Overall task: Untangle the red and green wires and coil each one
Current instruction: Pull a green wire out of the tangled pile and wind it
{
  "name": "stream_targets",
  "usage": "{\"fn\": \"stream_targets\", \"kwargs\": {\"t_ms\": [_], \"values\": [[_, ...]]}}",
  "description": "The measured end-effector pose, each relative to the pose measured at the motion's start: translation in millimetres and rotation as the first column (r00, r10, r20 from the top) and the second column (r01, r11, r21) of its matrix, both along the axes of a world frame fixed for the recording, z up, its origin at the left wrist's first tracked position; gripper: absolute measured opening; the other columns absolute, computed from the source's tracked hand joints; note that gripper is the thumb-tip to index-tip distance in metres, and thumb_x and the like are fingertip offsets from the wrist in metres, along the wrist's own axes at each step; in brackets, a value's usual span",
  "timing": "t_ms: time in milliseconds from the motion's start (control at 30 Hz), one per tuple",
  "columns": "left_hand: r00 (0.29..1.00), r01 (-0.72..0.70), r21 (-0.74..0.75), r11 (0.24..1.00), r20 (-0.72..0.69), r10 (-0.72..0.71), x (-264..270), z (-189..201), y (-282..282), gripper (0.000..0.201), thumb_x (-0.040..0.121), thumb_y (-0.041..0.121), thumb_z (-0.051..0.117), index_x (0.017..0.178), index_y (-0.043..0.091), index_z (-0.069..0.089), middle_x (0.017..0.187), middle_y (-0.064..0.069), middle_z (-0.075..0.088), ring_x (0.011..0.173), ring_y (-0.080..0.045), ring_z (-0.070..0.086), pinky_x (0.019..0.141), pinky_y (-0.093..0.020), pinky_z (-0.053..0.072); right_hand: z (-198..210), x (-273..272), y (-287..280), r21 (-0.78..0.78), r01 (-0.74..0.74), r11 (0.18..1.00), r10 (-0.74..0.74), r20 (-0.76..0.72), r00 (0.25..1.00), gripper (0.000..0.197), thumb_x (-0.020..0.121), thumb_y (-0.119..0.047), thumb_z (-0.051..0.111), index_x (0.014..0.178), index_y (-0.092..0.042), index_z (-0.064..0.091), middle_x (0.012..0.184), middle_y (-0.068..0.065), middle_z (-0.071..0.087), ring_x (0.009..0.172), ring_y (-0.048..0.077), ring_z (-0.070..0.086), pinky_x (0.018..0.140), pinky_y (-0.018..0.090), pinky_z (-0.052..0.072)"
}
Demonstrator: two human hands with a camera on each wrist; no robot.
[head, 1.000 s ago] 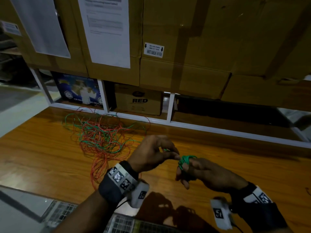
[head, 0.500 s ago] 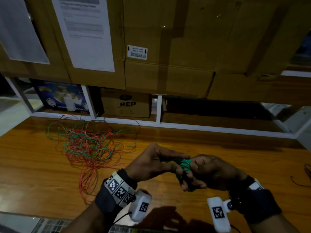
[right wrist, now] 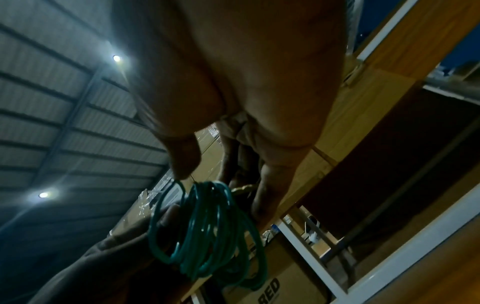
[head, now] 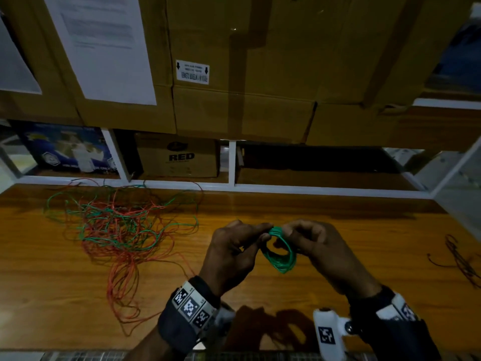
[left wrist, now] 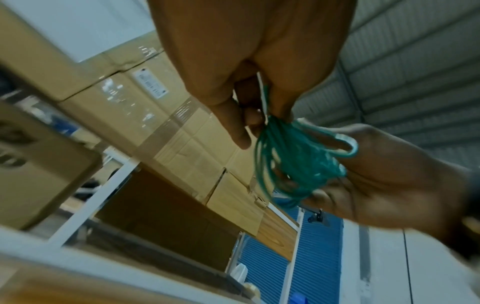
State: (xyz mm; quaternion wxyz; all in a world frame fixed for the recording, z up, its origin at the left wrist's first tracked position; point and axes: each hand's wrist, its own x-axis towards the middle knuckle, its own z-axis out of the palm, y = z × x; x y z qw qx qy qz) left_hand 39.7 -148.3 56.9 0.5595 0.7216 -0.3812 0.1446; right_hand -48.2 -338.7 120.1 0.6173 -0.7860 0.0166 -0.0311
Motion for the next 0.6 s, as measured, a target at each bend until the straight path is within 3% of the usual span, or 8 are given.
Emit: {"fn": "stream_targets", "kwargs": {"t_ms": [133, 300, 433, 533, 600], "values": [[0.996, -0.021, -0.013, 1.0, -0.085, 0.02, 5, -9, 5, 0.028, 0.097, 0.035, 0.062, 0.118, 0.024, 0.077, 0.09, 0.011, 0.077, 0.08, -0.01, 0.067, 0.063, -0.039, 0.055, -17, -17, 7, -0.162, 0.168, 0.972, -0.154, 0.093, 0.984, 0.04, 0.08, -0.041, 0.078, 0.118, -0.032, 0.072, 0.113, -0.016, 0.074, 0.107, -0.002, 0.069, 0.088, 0.025, 0.06], [0.982, 0.05, -0.056, 0.997, -0.177, -0.059, 1, -13, 4, 0.024, 0.095, 0.037, 0.063, 0.116, 0.03, 0.075, 0.093, 0.01, 0.079, 0.083, -0.011, 0.071, 0.074, -0.036, 0.054, -30, -26, 20, -0.225, 0.188, 0.956, -0.17, 0.1, 0.98, 0.054, 0.08, -0.049, 0.076, 0.132, -0.041, 0.063, 0.124, -0.03, 0.063, 0.11, -0.009, 0.064, 0.084, 0.015, 0.057], [0.96, 0.163, -0.076, 0.984, -0.216, -0.176, 3, -17, 6, 0.021, 0.096, 0.028, 0.067, 0.116, 0.028, 0.075, 0.096, 0.013, 0.078, 0.085, -0.014, 0.072, 0.071, -0.04, 0.056, -32, -31, 27, -0.252, 0.258, 0.933, -0.219, 0.173, 0.96, 0.04, 0.086, -0.043, 0.071, 0.125, -0.038, 0.067, 0.118, -0.023, 0.07, 0.105, -0.005, 0.068, 0.082, 0.02, 0.06], [0.885, 0.293, -0.121, 0.949, -0.341, -0.316, 6, -19, 6, 0.022, 0.098, 0.019, 0.069, 0.117, 0.024, 0.076, 0.102, 0.008, 0.079, 0.095, -0.019, 0.074, 0.075, -0.044, 0.062, -34, -38, 29, -0.255, 0.339, 0.906, -0.291, 0.208, 0.934, 0.032, 0.089, -0.034, 0.075, 0.121, -0.028, 0.074, 0.105, -0.014, 0.078, 0.089, 0.002, 0.074, 0.072, 0.022, 0.061], [0.818, 0.384, -0.156, 0.91, -0.4, -0.414, 8, -16, 4, 0.023, 0.096, 0.017, 0.07, 0.118, 0.02, 0.076, 0.109, 0.004, 0.078, 0.104, -0.019, 0.074, 0.08, -0.039, 0.062, -32, -44, 28, -0.273, 0.381, 0.884, -0.33, 0.213, 0.919, 0.028, 0.089, -0.03, 0.076, 0.118, -0.03, 0.075, 0.103, -0.012, 0.078, 0.087, 0.002, 0.074, 0.07, 0.022, 0.06]]}}
